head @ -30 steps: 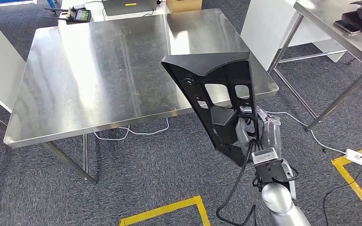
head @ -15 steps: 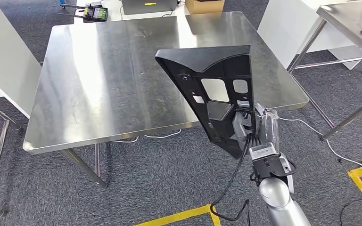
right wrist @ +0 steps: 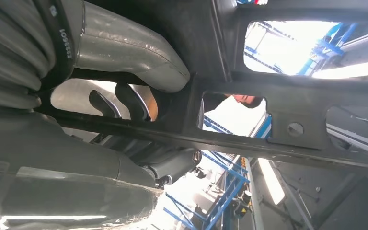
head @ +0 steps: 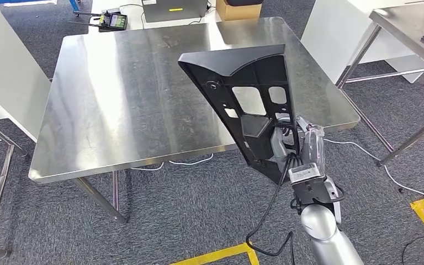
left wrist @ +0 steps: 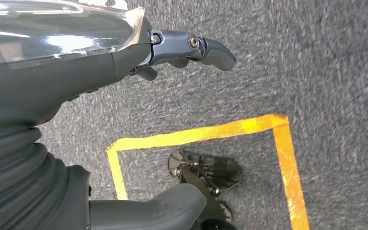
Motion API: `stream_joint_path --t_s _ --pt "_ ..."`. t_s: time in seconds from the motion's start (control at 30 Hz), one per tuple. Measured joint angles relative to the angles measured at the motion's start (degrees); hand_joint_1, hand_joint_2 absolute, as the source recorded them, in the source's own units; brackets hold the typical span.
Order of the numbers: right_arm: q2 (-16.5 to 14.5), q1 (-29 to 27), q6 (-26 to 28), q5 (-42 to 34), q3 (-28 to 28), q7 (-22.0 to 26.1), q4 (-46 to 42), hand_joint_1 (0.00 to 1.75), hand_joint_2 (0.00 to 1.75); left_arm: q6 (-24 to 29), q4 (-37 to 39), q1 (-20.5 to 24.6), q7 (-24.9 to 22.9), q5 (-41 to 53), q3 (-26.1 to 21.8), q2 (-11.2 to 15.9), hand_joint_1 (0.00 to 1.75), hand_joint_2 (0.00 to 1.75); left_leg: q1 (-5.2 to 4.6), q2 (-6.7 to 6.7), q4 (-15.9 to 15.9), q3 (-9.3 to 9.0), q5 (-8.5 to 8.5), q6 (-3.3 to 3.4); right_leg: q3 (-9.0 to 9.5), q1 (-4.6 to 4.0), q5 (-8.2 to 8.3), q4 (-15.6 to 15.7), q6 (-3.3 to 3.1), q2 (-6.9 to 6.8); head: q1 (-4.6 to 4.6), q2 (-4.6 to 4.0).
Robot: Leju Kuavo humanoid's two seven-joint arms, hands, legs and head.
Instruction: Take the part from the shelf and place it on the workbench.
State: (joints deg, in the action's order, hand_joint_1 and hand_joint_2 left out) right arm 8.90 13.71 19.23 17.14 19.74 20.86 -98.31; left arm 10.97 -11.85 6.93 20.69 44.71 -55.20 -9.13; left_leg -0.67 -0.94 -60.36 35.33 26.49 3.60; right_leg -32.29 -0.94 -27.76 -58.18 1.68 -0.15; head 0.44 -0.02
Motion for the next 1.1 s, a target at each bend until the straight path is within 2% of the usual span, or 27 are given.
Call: stream_joint_path --t_s 0.23,1.0,1.1 --pt "-0.82 1.50 -0.75 -0.35 0.69 0.86 1.52 1.75 1.75 0.07 0.00 -0.12 1.26 -1.43 -0.87 0.04 0.00 1.75 0.28 0.07 0.08 -0.02 -0.27 -0.42 0.29 -0.08 0.23 -0.03 -0.36 0.09 0.00 0.00" --pt "-1.94 4.22 2.00 1.89 1.84 0.69 2.60 1.75 1.75 0.29 -0.04 -0.20 1.73 -2.02 -1.57 0.19 0.00 1.75 0.36 0.07 0.13 -0.02 -0.31 -0.48 0.29 -0.16 0.23 -0.06 -0.38 0.09 -0.01 0.00" --pt "-1.79 6.14 2.74 4.23 1.66 -1.13 2.54 1.75 1.75 0.10 -0.04 -0.32 1.79 -1.93 -1.70 0.19 0.00 1.75 0.35 0.13 0.13 -0.02 -0.31 -0.48 0.28 -0.16 0.24 -0.06 -0.38 0.13 -0.01 0.01"
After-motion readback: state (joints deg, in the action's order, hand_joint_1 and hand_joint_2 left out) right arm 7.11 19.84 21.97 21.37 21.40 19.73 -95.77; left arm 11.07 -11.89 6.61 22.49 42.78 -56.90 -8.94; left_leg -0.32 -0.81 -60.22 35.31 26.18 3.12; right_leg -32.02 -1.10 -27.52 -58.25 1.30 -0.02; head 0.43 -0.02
